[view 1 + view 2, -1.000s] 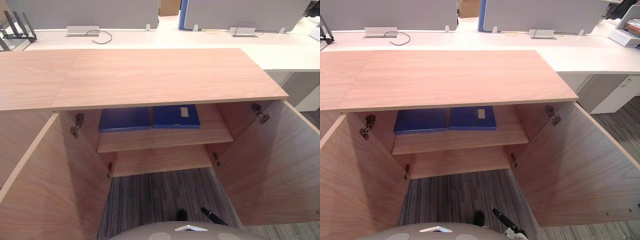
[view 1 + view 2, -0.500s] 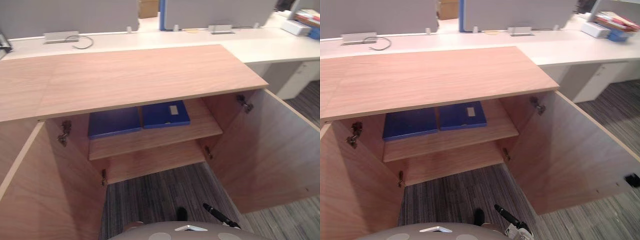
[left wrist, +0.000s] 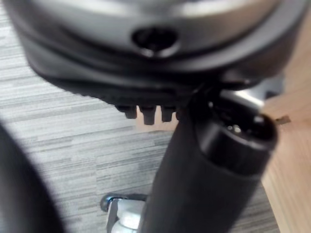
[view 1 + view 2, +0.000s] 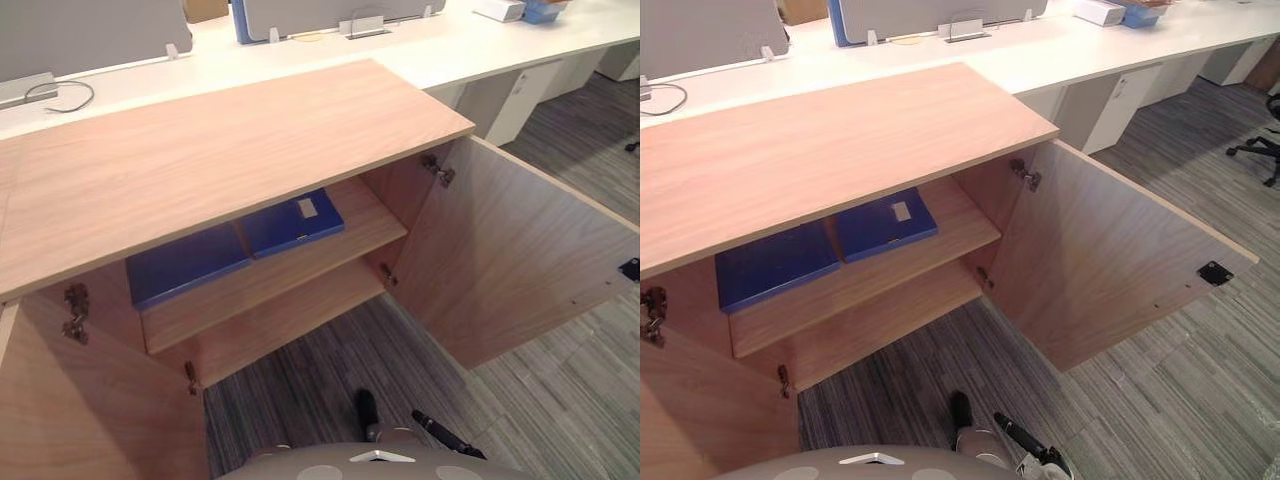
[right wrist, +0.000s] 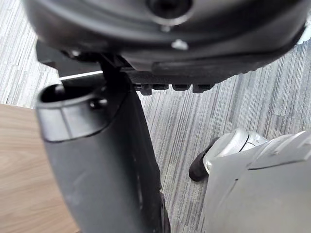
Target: Walk over to the cabinet, pick up the folder, carry it to the office cabinet, place the folder inside the office cabinet, then close the office cabinet door
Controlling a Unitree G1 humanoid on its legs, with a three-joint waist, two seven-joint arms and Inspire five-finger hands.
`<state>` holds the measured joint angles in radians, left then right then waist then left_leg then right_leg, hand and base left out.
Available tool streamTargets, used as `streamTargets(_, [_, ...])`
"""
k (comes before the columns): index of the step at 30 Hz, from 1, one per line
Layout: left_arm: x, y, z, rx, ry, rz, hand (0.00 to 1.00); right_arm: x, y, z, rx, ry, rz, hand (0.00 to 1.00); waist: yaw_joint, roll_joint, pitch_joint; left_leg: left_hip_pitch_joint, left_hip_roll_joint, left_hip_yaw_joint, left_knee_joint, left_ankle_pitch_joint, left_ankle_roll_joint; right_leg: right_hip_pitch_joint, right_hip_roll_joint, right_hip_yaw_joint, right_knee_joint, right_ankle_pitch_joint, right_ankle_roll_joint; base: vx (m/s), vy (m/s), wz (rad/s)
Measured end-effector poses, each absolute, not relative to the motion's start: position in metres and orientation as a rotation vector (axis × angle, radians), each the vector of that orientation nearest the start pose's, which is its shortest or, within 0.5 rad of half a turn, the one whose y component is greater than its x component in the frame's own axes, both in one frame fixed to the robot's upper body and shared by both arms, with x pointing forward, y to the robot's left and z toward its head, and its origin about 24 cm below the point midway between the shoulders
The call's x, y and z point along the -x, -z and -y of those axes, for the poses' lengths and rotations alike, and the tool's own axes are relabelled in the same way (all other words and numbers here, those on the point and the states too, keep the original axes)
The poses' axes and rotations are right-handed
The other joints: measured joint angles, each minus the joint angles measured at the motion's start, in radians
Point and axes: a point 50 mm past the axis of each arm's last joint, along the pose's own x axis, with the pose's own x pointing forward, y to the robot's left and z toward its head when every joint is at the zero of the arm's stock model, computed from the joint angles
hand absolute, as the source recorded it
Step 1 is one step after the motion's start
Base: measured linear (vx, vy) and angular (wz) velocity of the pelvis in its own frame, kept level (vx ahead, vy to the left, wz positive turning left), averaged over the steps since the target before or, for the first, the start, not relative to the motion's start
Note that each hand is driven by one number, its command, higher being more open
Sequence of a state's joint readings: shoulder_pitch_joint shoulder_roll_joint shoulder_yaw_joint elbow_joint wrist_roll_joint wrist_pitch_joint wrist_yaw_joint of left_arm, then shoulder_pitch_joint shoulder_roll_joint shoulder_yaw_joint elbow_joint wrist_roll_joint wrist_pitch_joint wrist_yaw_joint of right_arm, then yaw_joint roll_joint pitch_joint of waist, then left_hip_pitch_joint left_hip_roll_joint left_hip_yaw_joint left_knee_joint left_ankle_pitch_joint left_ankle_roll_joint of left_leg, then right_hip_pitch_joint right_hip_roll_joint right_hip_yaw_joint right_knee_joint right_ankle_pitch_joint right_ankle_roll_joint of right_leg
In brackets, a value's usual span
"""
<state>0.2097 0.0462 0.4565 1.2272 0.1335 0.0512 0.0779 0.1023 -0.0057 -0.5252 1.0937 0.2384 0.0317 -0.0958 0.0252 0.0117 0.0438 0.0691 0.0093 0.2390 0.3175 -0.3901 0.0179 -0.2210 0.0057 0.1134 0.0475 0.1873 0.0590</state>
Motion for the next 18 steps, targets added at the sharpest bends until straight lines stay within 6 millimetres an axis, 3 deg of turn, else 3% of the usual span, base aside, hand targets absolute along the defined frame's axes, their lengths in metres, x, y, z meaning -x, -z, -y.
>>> streamTargets(6, [0.016,0.176,-0.208,0.108,-0.501,-1.477,1.0,-0.055,0.169,0.211,-0.442,0.731,-1.151,1.0,0.0,0.004,0.007,0.06,-0.003,0.006,-0.01,0.006,0.003,0.033,0.016,-0.003,0.021,-0.008,-0.007,0.05,0.011,-0.15])
streamTargets(8, [0.001,0.174,-0.212,0.109,-0.494,-1.394,1.0,-0.055,0.17,0.209,-0.447,0.727,-1.154,1.0,0.005,-0.007,0.008,0.072,-0.011,0.014,-0.015,0.007,0.006,0.031,0.013,-0.01,0.043,-0.015,-0.008,-0.07,-0.009,-0.08])
streamTargets(10, [0.001,0.174,-0.214,0.104,-0.493,-1.381,1.0,-0.056,0.17,0.207,-0.446,0.715,-1.155,1.0,0.007,-0.014,0.012,0.087,-0.017,0.044,-0.027,0.007,0.008,0.026,0.012,-0.012,0.054,-0.02,-0.013,-0.11,-0.016,-0.35])
streamTargets(12, [0.001,0.174,-0.214,0.106,-0.496,-1.381,1.0,-0.059,0.169,0.207,-0.433,0.702,-1.148,1.0,0.007,-0.015,0.019,0.09,-0.013,0.088,-0.035,0.012,0.015,0.002,-0.026,-0.147,0.096,-0.079,-0.074,-0.11,-0.03,-0.47])
streamTargets(13, [0.001,0.174,-0.213,0.108,-0.498,-1.382,1.0,-0.062,0.168,0.208,-0.428,0.695,-1.133,1.0,0.007,-0.008,0.02,0.093,-0.002,0.117,-0.044,0.016,0.023,-0.023,-0.063,-0.27,0.157,-0.131,-0.114,-0.06,-0.022,-0.48])
streamTargets(16, [0.001,0.174,-0.215,0.105,-0.509,-1.38,1.0,-0.065,0.166,0.212,-0.416,0.699,-1.114,1.0,0.006,-0.001,0.02,0.123,0.032,0.193,-0.045,0.018,0.02,-0.024,-0.157,-0.505,0.398,-0.21,-0.167,0.02,-0.059,-0.66])
streamTargets(18, [0.0,0.173,-0.218,0.097,-0.512,-1.373,1.0,-0.066,0.166,0.213,-0.394,0.69,-1.116,1.0,0.005,-0.01,0.028,0.146,0.031,0.224,-0.04,0.023,0.012,-0.002,-0.178,-0.577,0.425,-0.245,-0.167,0.05,-0.087,-0.73])
